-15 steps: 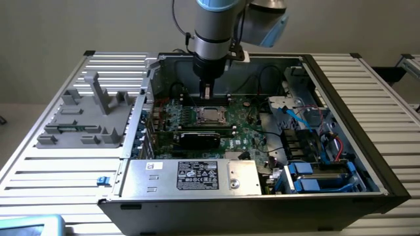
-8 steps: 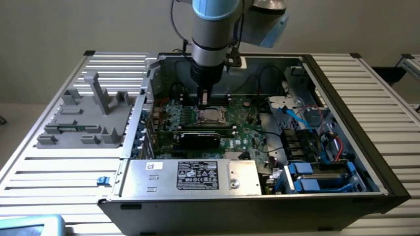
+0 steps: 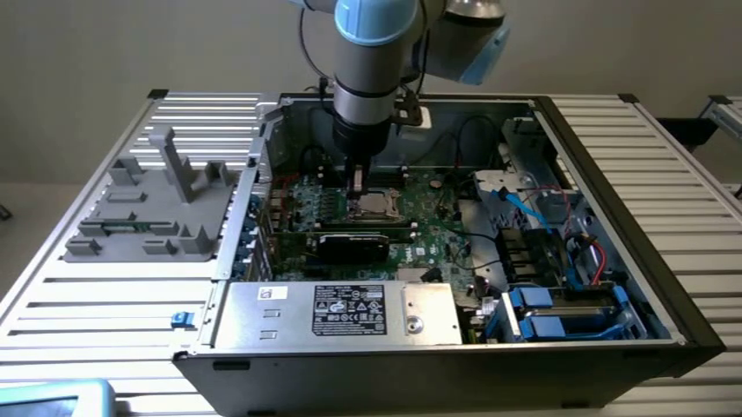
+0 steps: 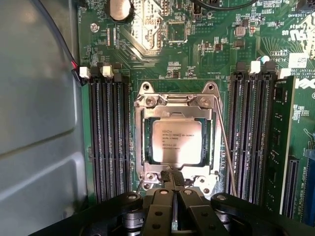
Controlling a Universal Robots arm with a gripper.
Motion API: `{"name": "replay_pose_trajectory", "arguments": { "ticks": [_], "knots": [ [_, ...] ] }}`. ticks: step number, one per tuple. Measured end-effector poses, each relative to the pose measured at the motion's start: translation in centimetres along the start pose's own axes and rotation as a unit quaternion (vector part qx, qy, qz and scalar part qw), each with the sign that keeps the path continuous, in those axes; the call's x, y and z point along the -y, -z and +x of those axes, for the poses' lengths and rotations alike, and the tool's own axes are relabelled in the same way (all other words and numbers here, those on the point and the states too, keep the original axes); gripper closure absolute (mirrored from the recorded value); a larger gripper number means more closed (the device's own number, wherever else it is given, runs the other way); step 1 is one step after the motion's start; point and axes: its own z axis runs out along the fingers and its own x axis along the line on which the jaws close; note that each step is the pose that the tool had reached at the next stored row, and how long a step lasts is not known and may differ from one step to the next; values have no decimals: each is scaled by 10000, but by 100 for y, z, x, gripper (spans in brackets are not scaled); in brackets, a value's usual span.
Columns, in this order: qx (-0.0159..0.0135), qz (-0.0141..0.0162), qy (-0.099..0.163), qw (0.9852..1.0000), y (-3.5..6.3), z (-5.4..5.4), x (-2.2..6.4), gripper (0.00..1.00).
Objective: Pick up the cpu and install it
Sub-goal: 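Close the cpu cover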
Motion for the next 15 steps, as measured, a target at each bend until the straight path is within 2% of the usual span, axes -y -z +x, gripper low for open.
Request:
{"name": "replay_pose_trajectory", "arguments": {
  "ticks": [8, 15],
  "knots": [
    [0, 0, -2, 10000, -57, -21, 17, 89],
    [0, -1, -3, 10000, -66, -23, 57, 89]
  ]
}}
